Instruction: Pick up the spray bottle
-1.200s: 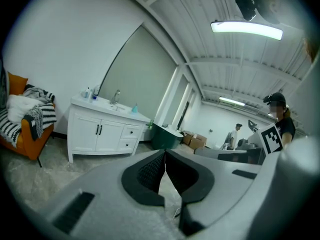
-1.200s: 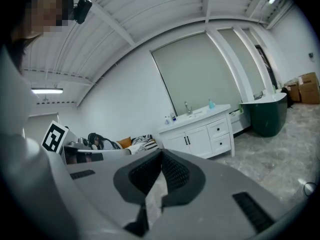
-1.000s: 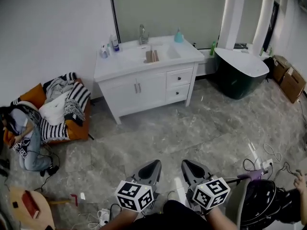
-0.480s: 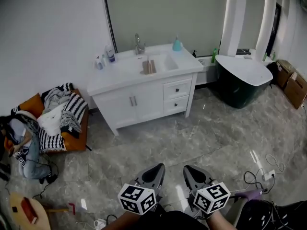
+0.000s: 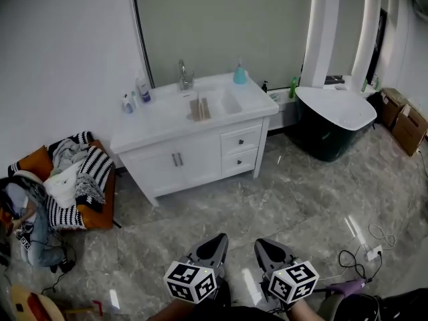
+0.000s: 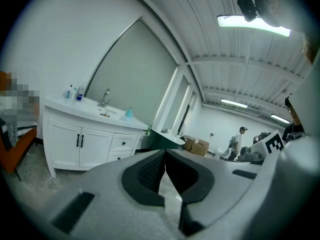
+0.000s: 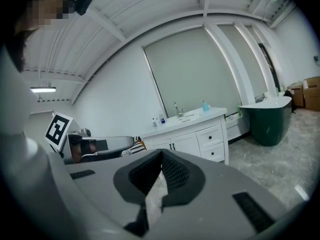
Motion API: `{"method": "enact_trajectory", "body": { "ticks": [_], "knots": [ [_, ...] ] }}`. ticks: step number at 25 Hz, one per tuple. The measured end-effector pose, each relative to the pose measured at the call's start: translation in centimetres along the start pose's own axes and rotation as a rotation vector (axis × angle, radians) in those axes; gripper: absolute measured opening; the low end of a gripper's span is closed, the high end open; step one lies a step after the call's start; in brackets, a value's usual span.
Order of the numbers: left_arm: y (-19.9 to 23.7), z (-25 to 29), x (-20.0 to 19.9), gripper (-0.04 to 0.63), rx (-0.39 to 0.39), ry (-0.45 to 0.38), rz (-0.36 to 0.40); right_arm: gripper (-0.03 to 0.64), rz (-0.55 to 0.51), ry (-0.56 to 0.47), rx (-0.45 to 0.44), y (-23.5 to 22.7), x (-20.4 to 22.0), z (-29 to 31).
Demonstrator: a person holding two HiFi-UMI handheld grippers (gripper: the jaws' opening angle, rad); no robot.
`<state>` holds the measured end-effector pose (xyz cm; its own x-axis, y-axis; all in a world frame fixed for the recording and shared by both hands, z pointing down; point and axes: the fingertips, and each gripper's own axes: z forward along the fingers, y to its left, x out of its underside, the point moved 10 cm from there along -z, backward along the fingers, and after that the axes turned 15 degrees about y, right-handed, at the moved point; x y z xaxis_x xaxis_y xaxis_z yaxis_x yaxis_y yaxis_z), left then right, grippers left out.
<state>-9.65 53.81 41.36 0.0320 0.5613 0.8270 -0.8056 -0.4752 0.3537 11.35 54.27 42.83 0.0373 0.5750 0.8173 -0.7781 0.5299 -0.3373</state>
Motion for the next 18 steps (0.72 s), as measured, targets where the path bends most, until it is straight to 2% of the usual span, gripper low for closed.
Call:
{"method": "enact_trajectory", "body": {
  "ticks": [9, 13, 18],
  "knots": [
    [5.7, 4.3, -5.6, 0.006, 0.034, 0.027, 0.010, 0.006, 0.009, -0.008, 0.022, -1.4, -5.8, 6.0],
    [7.8, 5.4, -7.3, 0.006, 0.042, 0.035, 0.026, 0.006, 0.012, -0.004, 0.030, -1.7, -7.4, 8.3],
    [11.2, 6.5, -9.2, 0.006, 0.066, 0.020, 0.010, 0.006, 0.010, -0.005, 0.040, -2.2, -9.5, 11.9]
  ]
}}
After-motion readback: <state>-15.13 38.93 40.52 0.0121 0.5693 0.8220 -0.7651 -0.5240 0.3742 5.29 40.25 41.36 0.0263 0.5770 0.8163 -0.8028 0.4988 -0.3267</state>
